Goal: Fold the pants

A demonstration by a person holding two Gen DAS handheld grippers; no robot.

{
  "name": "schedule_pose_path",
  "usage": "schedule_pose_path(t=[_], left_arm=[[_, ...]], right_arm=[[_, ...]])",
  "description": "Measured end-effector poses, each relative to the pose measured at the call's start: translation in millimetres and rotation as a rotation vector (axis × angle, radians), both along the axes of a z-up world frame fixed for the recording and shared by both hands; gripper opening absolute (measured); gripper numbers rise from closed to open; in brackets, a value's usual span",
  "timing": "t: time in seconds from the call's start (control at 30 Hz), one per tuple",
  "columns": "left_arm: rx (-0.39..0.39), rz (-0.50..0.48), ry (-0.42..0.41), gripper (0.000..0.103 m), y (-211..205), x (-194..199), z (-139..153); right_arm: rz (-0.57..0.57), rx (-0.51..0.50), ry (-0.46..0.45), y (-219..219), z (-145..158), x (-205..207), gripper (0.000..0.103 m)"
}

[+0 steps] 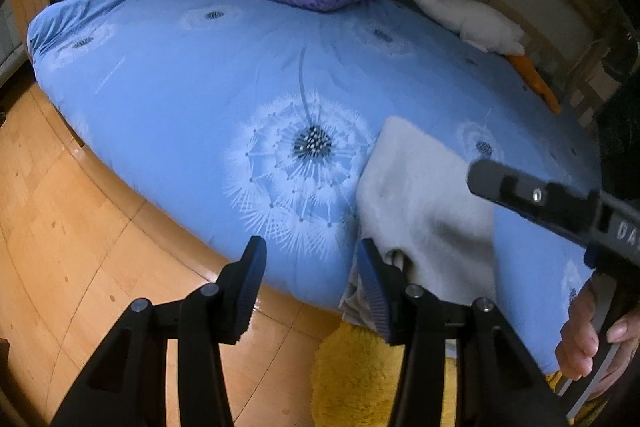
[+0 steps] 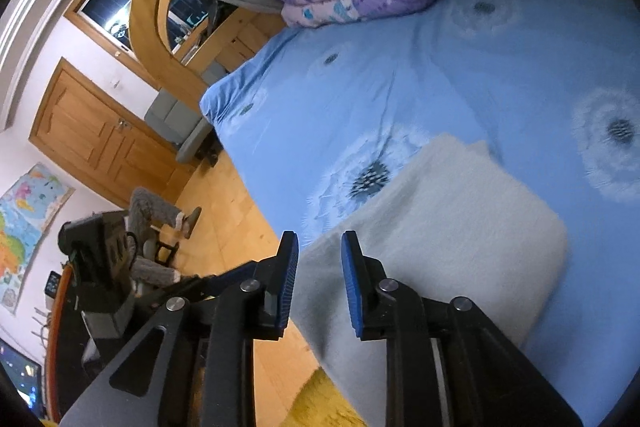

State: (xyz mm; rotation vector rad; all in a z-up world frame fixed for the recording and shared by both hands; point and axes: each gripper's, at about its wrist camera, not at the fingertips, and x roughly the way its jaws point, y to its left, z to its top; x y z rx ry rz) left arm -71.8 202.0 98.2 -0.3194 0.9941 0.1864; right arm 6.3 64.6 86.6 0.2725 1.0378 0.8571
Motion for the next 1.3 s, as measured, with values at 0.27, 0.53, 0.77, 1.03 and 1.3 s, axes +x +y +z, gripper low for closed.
schedule_pose_path(t=[0.27, 0.53, 0.77, 1.03, 1.3], left_arm=[[0.008, -0.050, -0.070, 0.050, -19, 3, 30], [-0.024, -0.141, -0.043, 0.050, -43, 29, 16], [-0.083, -0.192, 0.077, 0.050, -32, 73, -27], [-0.073, -0.257, 0.121, 0.056, -36, 83, -56], [-0.136, -0.284, 0.080, 0.070, -34, 84, -66]], right_arm=[[-0.059, -0.184, -0.050, -35, -11, -15, 0.022], [-0.100, -0.232, -0.011, -52, -27, -22, 0.028], [-0.218, -0.173, 0.160, -80, -55, -14, 0.059], [-0.204, -0.025, 0.322, -77, -96, -3, 0.060], [-0.182, -0.002, 0.267, -53, -102, 3, 0.074]])
